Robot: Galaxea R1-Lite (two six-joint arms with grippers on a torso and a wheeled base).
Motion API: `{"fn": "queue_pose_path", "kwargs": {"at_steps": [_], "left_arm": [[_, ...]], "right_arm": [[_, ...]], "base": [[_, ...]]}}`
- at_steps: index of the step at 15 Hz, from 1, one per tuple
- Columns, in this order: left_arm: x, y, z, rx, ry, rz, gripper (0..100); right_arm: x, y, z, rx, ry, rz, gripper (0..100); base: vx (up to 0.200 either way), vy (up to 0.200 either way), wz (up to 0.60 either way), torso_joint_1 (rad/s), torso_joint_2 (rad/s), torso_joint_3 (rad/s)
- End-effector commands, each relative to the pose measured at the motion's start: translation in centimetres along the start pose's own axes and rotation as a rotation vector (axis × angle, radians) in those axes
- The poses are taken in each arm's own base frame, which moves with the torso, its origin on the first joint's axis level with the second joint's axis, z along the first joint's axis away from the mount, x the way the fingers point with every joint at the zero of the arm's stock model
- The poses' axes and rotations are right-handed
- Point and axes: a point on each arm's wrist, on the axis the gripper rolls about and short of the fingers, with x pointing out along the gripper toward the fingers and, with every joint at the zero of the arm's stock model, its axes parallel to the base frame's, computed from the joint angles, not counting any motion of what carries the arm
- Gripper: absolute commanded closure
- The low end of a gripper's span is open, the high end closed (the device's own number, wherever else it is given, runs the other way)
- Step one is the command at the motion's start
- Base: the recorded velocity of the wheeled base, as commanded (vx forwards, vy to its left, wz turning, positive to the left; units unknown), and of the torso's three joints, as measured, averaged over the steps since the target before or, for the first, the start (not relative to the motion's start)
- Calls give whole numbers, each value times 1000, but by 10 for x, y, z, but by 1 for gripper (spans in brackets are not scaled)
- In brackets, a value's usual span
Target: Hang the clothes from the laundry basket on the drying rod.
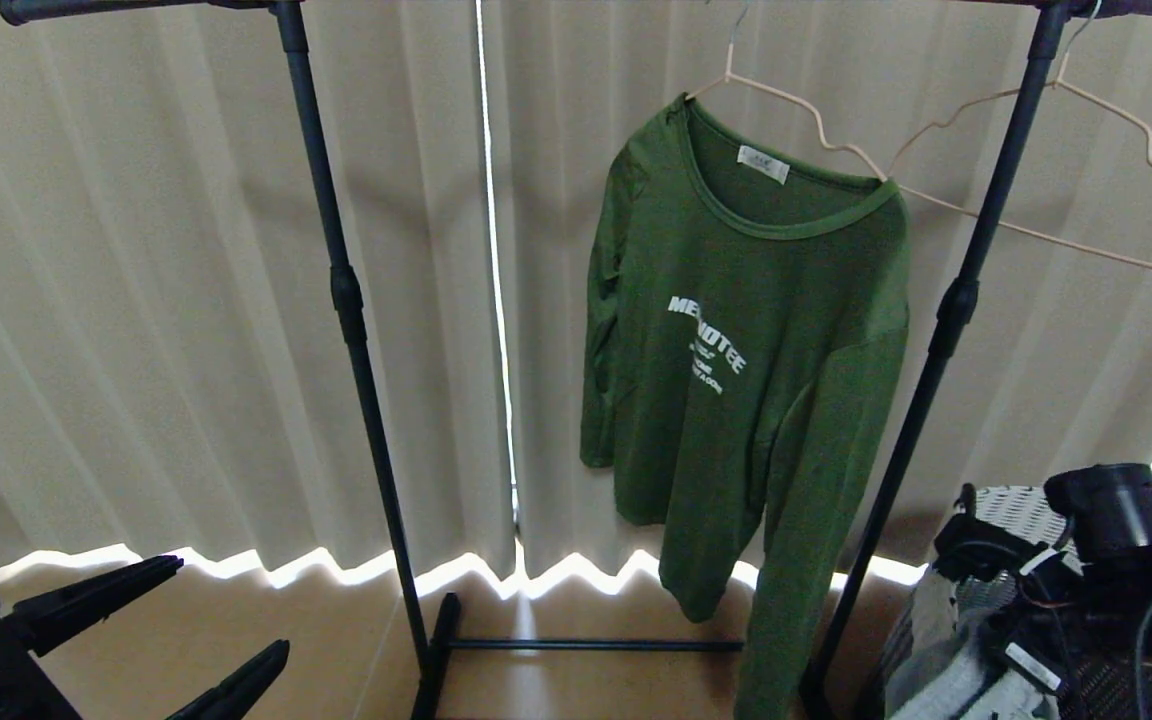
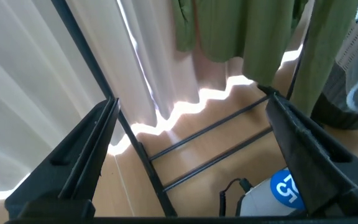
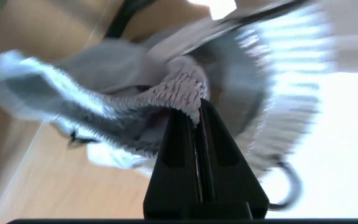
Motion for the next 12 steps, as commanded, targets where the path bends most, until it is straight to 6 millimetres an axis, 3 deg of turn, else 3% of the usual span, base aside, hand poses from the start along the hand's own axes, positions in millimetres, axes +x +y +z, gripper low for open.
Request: {"fn": "queue_pose_path", "kwargs": {"at_steps": [1,4,5,12], "left_arm": [[-6,0,0,-3,-29,9,0],[-9,0,3,11,-53,16,0],[-9,0,3,17,-50,15,0],[-8,0,4,31,-52,14,0]], "right_arm": [[-75,-28,-3,95,-252,-214,100],[-113,-36,0,143,-394,-305,100],[-122,-39,2,147,-424,-328,100],[-143,-50,19,142,-531,-379,100]], "base": [[0,0,0,0,0,0],[0,0,0,0,0,0],[-200,0,0,-7,2,-2],[-200,0,0,2,2,3]]}}
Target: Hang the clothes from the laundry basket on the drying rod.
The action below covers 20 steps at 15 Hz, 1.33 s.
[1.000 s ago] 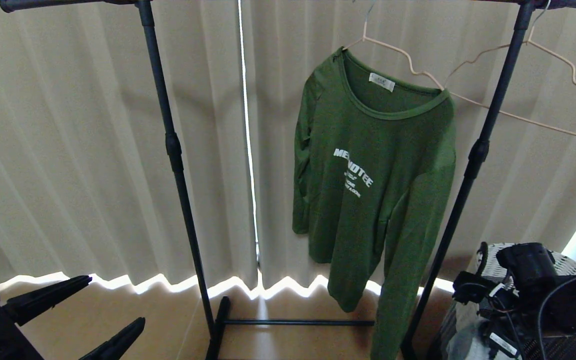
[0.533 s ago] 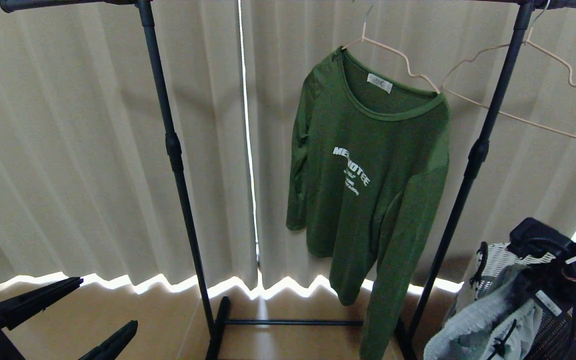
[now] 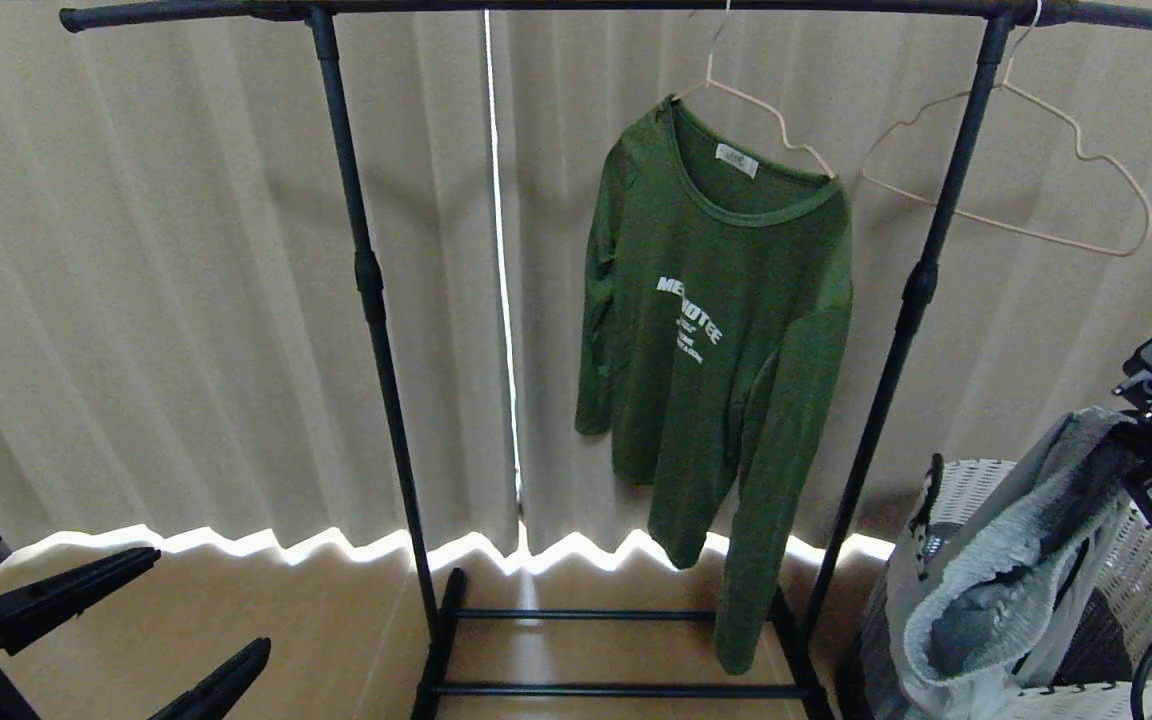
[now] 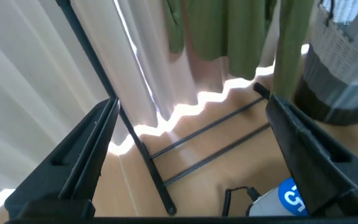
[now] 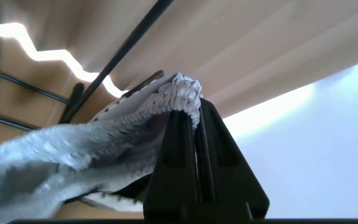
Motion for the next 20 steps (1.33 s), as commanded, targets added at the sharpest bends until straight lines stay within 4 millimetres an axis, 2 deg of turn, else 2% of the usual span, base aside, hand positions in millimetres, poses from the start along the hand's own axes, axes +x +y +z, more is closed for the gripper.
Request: {"fn": "queue_pose_path", "kwargs": {"at_steps": [1,4,9,11,14,15,16,17,18,20], "left_arm": [[1,0,0,9,5,-1,0],[2,-2,-1,14,12,-27,0],[14,-18,-2,66,44,-206,0],[22,-27,17,104,-11,-298,0],[55,-37,42,108,-9,-349,0],[76,-46,52,94,10,-383,0],[100,-69,63,-16,43,-462,0],[107,-80,69,-75,44,-492,0],[123,-98,78,-165,56,-513,0],[150,-116,85,-183,66,-501,0]], "right_arm": [[-3,-2,7,2,-30,-5,100],[-5,-3,16,0,-69,-4,100],[-19,17,61,84,-261,133,100],[-30,27,84,113,-358,209,100],[-36,37,107,217,-427,292,100],[-38,39,115,264,-448,325,100],[-42,46,121,306,-465,379,100],[-44,48,123,324,-471,403,100],[-49,51,127,347,-493,447,100],[-54,50,132,354,-525,477,100]], "base": [[-200,0,0,-2,7,2],[-133,0,0,3,2,3],[0,0,0,0,0,0],[0,0,0,0,0,0],[0,0,0,0,0,0],[0,0,0,0,0,0],[0,0,0,0,0,0],[0,0,0,0,0,0],[0,0,0,0,0,0],[0,0,0,0,0,0]]}}
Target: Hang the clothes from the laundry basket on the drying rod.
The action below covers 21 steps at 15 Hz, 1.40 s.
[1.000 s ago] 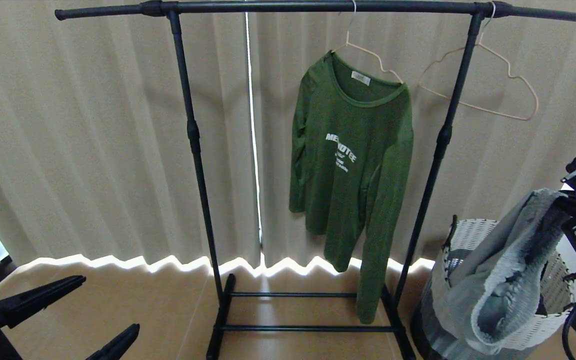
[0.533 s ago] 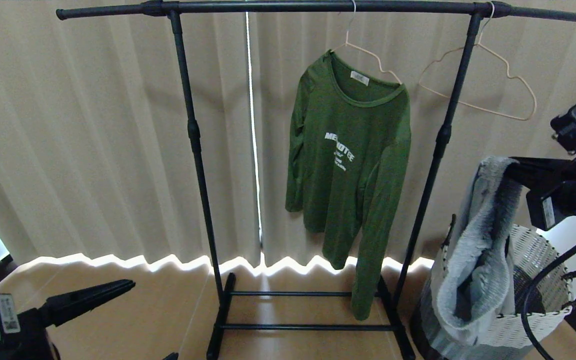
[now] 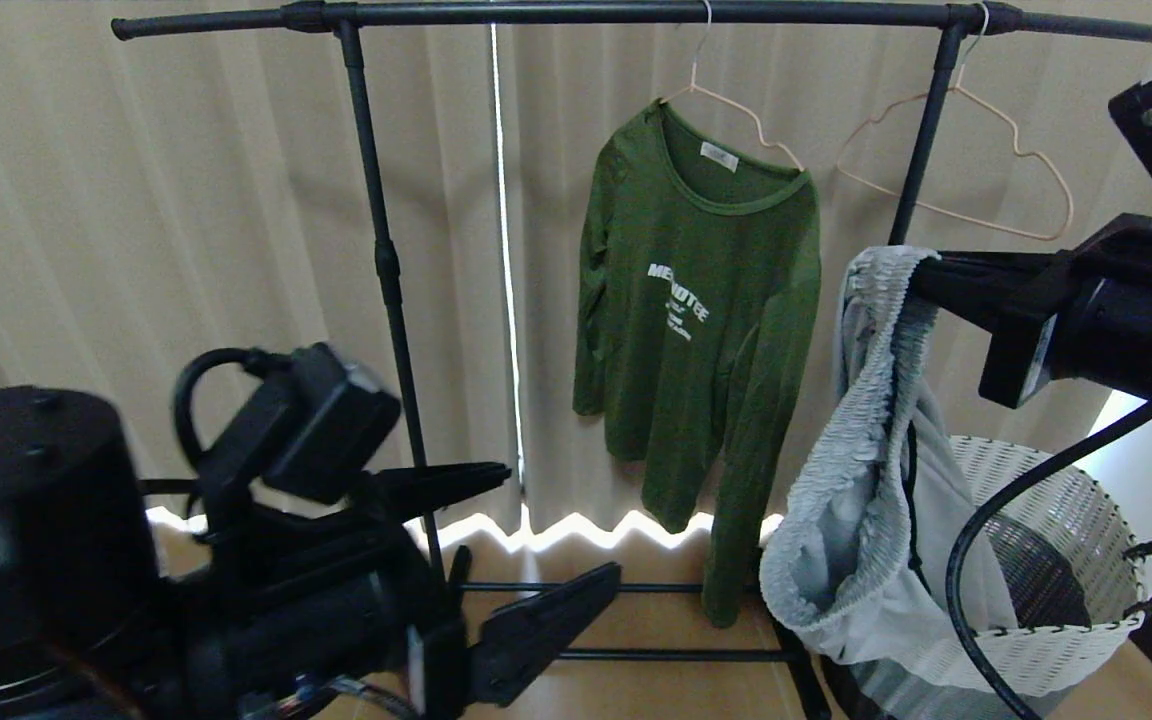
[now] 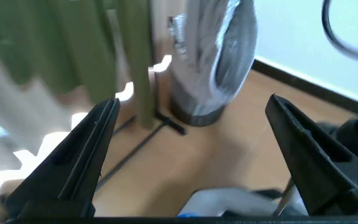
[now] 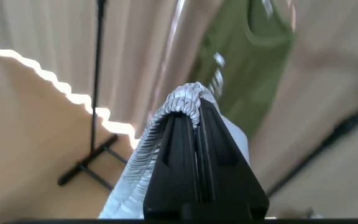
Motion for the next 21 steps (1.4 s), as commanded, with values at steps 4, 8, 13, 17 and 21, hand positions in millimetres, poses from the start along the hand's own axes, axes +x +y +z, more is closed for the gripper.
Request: {"fn": "queue_pose_path", "kwargs": {"at_steps": [4,8,13,17,21], "left_arm": [[118,-18,-17,-47,114,-11,0],[160,-19,-30,-71,129,71,0],[166,-13,-46,-81,172,147,0],[149,-5,-54,-79,207,187,100],[109,11,-37,-47,165,314,100]], "right_arm": [[1,3,10,3,-90,53,100],[-5,13,17,67,-132,117,100],[-13,15,25,90,-180,137,100],[-15,15,24,90,-176,133,100],[-10,6,20,88,-157,86,100]], "base": [[0,0,0,0,0,0],[0,0,0,0,0,0],[0,0,0,0,0,0],[0,0,0,0,0,0],[0,0,0,0,0,0]]}}
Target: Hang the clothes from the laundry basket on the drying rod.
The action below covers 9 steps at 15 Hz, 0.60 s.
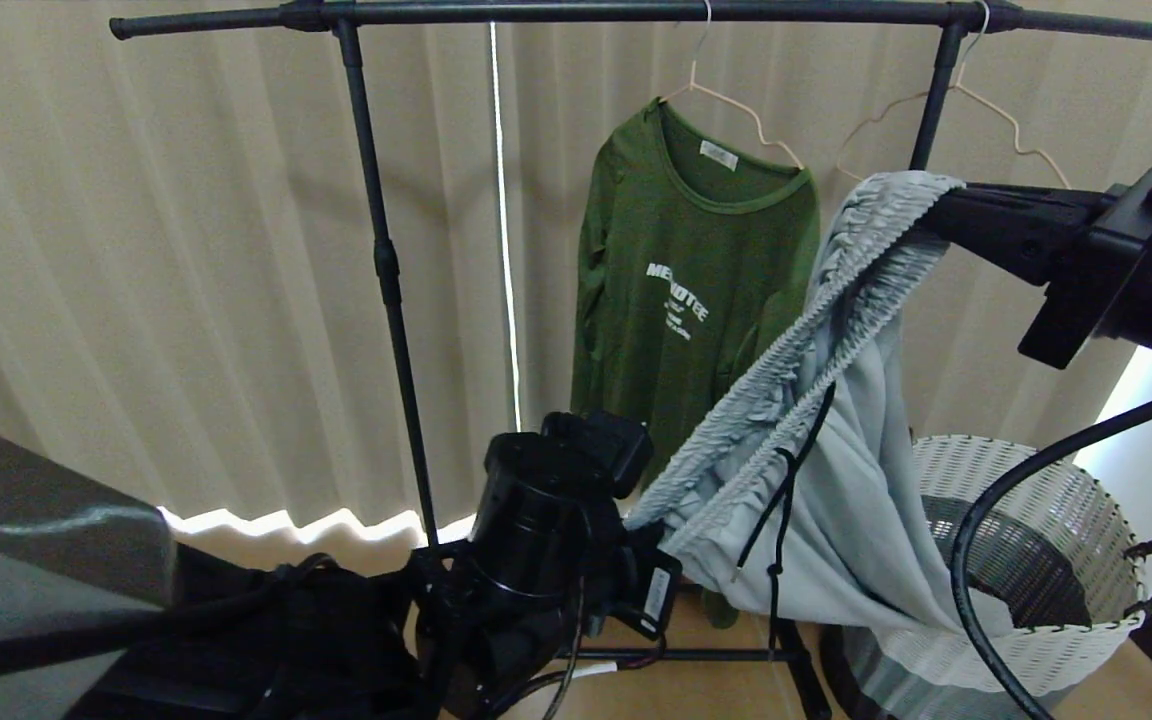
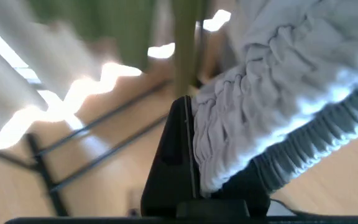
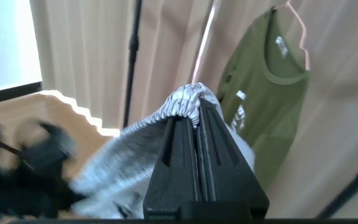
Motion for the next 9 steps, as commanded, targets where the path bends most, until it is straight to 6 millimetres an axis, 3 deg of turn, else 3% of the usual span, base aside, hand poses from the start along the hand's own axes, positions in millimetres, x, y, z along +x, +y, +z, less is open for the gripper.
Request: {"fn": "queue_pose_path", "kwargs": {"at_steps": [1,2,5,6,7,9], "left_arm": [[-30,21,15,-8,-60,71,100],[-63,48,41,23,-160,135,100],[-107,87,95,84,-280,279,100],[-119,96,115,76,-301,311,100],[-121,97,120,74,-305,317,100],[-145,107,168,71,-359,361,100]], "right_arm": [[2,-5,-2,-2,6,-22,100],[6,-9,-4,-5,18,-41,100],[18,-10,2,-5,4,-46,100],[22,-11,8,-5,-14,-48,100],[23,-11,9,-5,-17,-48,100],[32,-13,22,-6,-58,-54,100]], "base": [[0,0,0,0,0,0],[0,0,0,0,0,0],[0,0,0,0,0,0],[0,0,0,0,0,0],[0,0,0,0,0,0],[0,0,0,0,0,0]]}}
